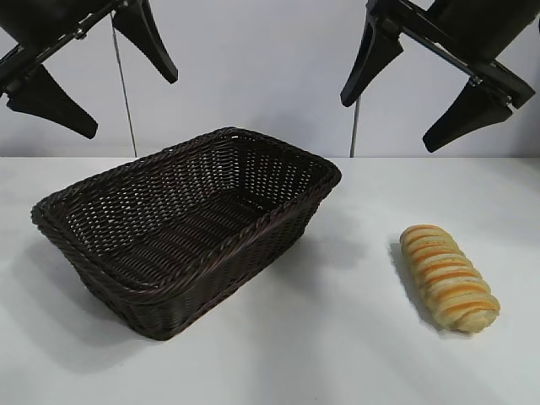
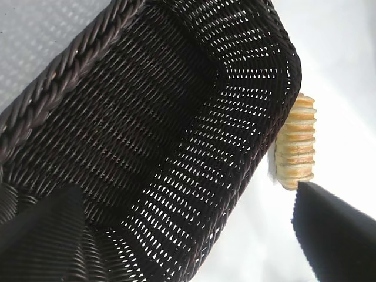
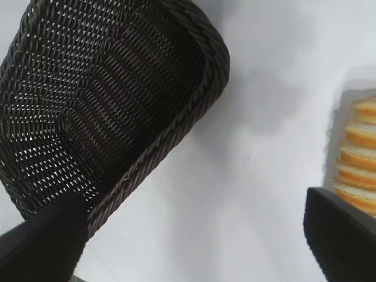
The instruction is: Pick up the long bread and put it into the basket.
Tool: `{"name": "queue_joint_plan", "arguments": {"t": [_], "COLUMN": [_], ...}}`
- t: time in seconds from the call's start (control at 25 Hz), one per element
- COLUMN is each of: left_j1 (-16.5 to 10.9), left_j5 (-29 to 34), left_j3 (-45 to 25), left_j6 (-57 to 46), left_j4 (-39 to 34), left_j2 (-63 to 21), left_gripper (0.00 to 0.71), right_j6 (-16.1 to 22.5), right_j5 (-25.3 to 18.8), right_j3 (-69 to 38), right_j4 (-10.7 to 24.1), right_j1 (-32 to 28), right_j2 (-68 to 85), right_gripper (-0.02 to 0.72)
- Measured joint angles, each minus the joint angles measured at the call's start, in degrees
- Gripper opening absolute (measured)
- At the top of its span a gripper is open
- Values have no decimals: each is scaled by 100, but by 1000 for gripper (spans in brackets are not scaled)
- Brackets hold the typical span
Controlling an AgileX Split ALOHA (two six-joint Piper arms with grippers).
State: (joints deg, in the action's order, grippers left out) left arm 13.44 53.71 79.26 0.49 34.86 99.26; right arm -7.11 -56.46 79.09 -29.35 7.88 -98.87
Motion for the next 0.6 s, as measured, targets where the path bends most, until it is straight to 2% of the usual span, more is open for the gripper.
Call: {"name": "queue_joint_plan", "arguments": {"t": [0.6], "left_j1": [0], "left_j5": [0], "left_j3": [-7], "left_j6": [6], "left_j4": [0], "left_j2": [0], "left_gripper": [694], "right_j6": [0], "right_j5": [-12], "right_j3": [0], "right_j4": [38], "right_j1": [0], "right_j2": [0], "right_gripper": [694]}}
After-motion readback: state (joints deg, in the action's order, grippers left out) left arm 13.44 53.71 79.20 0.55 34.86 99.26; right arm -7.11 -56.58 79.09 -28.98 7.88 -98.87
